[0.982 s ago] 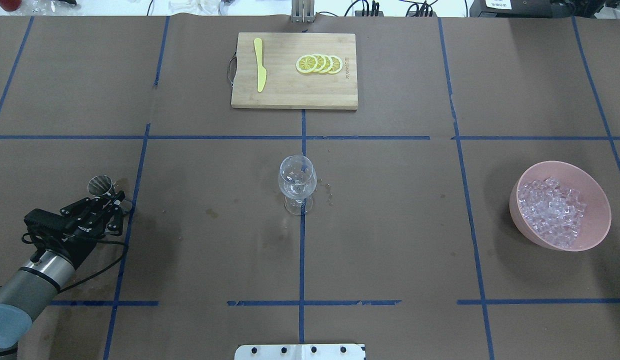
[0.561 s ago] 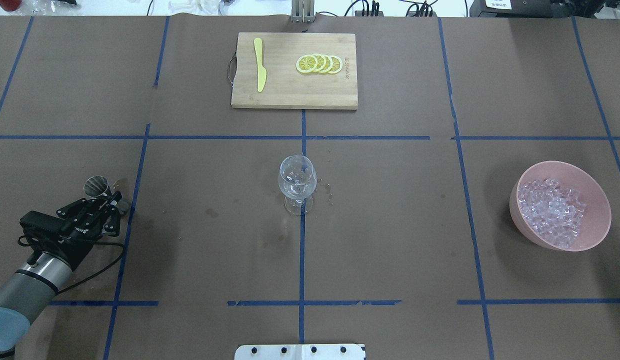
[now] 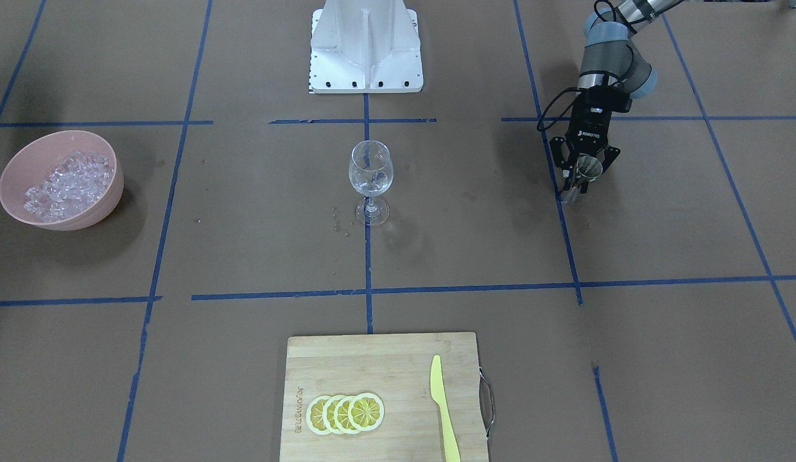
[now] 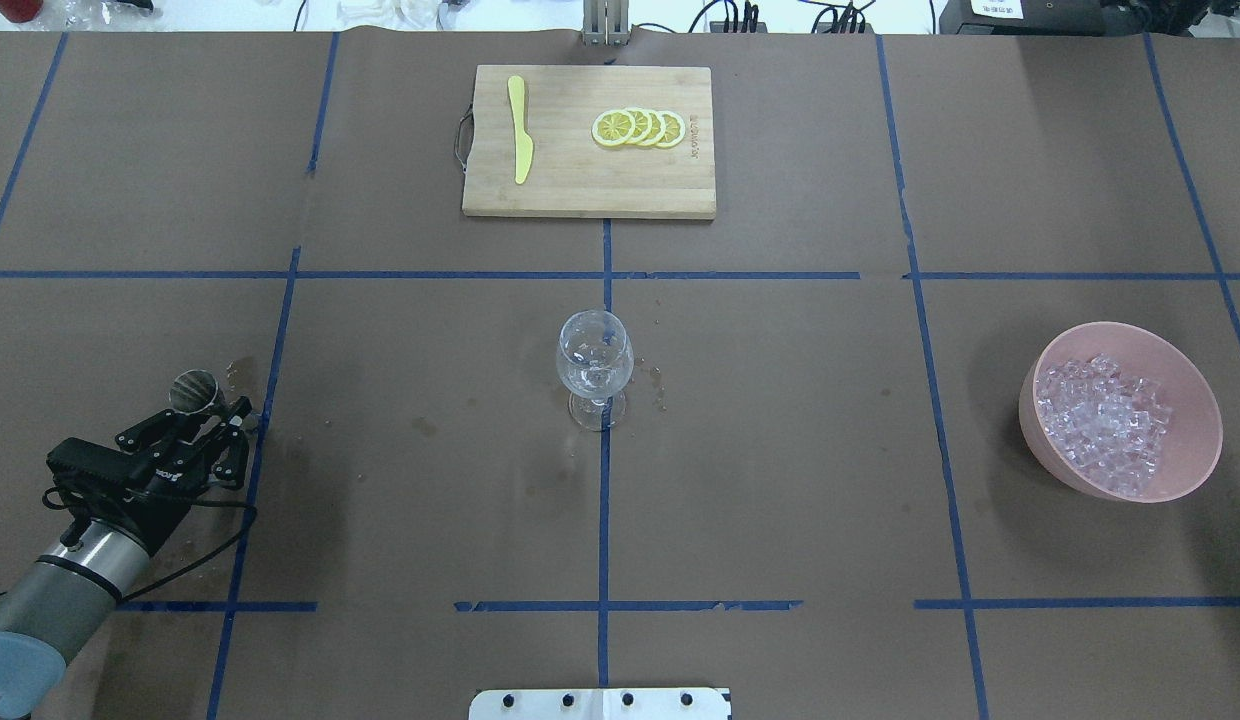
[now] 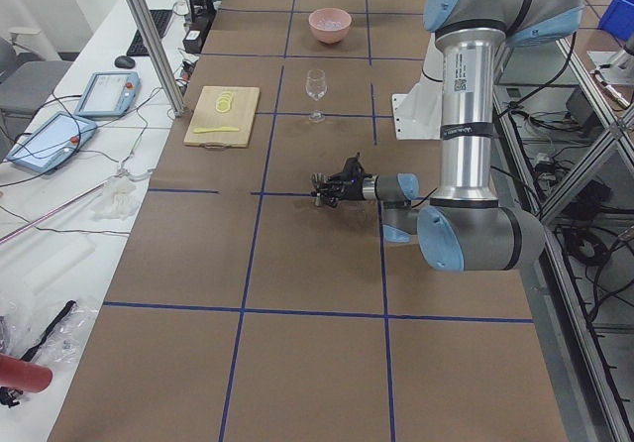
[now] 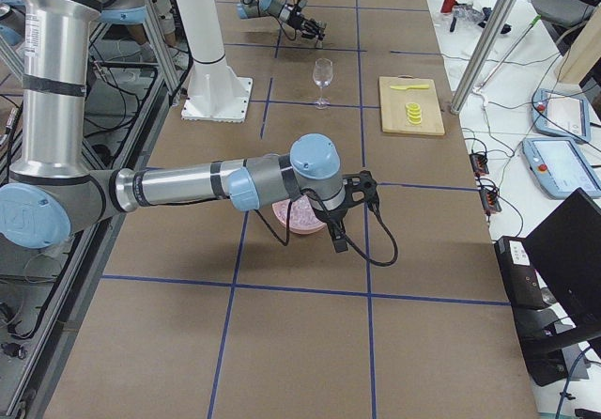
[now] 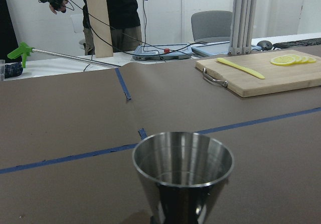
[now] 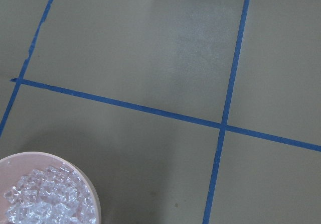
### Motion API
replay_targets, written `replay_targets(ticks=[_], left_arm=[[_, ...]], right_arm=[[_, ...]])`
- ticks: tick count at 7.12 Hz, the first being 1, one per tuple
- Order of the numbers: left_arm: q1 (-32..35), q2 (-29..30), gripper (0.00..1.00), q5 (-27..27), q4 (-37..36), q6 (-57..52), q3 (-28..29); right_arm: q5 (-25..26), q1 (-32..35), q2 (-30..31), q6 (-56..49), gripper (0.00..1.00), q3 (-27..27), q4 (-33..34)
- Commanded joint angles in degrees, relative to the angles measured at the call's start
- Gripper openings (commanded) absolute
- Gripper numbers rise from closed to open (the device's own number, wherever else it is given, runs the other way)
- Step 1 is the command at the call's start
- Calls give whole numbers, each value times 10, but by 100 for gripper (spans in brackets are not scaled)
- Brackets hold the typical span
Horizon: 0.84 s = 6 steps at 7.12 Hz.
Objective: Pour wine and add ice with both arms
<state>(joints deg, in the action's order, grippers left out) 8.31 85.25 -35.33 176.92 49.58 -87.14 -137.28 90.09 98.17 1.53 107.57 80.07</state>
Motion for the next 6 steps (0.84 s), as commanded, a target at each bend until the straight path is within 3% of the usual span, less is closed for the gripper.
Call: replay_targets(ticks=[1,2,3,6], left_arm=[[-3,0,73,3,1,0,-3],[-3,0,93,16,1,2,-3],[-3,0,99,46,2,3,-7],[-2,-2,99,138,63,-22,-37]], right_arm=[[0,0,0,0,100,-1,0],[0,1,0,0,100,0,0],[0,1,0,0,100,0,0],[-1,2,0,0,100,0,0]])
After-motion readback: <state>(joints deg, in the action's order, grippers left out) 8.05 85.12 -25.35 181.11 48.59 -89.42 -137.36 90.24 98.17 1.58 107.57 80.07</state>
